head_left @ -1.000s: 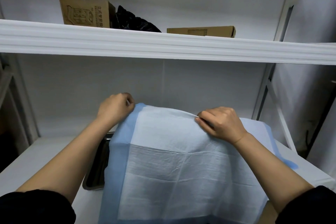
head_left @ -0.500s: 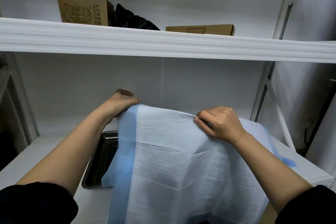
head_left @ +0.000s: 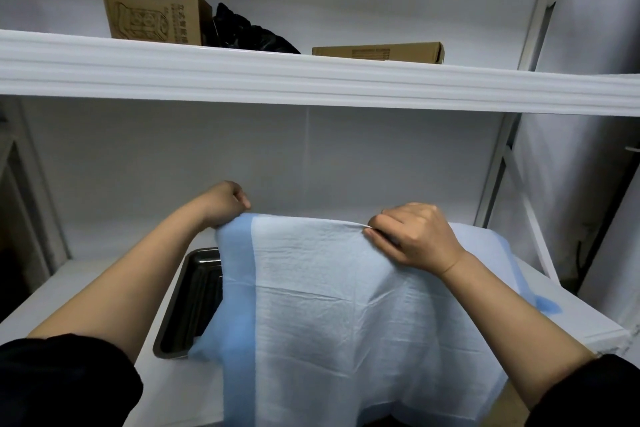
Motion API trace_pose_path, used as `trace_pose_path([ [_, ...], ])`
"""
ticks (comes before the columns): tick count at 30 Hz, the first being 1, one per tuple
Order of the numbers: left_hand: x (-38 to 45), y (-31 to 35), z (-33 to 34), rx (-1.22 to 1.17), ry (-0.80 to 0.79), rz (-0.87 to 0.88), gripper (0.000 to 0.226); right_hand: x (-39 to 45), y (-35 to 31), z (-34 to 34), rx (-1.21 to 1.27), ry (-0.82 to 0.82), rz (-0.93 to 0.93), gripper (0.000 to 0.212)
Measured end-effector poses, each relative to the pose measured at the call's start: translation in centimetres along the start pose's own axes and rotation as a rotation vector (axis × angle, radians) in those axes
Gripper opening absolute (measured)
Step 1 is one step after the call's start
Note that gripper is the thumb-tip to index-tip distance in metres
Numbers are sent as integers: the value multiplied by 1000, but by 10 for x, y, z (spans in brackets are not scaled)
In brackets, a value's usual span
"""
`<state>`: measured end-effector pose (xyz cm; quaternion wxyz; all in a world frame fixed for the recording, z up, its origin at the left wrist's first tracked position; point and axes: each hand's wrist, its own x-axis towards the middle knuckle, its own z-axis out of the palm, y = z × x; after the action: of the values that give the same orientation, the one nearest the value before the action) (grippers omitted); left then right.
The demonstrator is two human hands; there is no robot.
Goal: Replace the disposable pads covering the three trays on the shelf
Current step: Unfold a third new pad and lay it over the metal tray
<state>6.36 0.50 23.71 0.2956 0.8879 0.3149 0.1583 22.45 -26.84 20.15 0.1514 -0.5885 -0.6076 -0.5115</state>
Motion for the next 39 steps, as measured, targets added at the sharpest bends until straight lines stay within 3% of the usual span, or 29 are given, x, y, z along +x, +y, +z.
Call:
trace_pose_path([
  [5,-2,-2,-3,-731,-30,-227,15,-2,3,-3,2,2,11,32],
  [7,-3,-3,-7,-833,-113,-249,31,-2,4,-4,-6,4,16,33],
  [11,-10,2,-9,-581,-123,-104,19,-3,5,-5,0,6,19,33],
  [13,-9,2,-9,-543,-67,-57,25,-3,5,-5,2,10,26,33],
  [16,-10,5,-8,-530,65,-10,15,-4,6,-4,-2,13,44,32],
  [19,-9,7,-7,-520,180,34,28,-5,7,-4,-6,18,54,32],
  [24,-14,8,-13,-700,-21,-54,25,-6,9,-4,-15,13,60,31],
  [27,-15,9,-12,-652,26,4,7,-6,9,-4,-18,18,70,31],
  [31,-11,9,-9,-741,157,3,16,-5,9,-4,-18,27,90,29],
  [34,-17,5,-15,-871,-15,36,28,-4,9,-4,-16,18,125,29],
  [36,-19,0,-19,-755,-108,129,29,-6,12,-3,-25,6,156,31],
  [39,-20,-2,-20,-682,-109,227,26,-7,14,-1,-23,-19,220,37],
])
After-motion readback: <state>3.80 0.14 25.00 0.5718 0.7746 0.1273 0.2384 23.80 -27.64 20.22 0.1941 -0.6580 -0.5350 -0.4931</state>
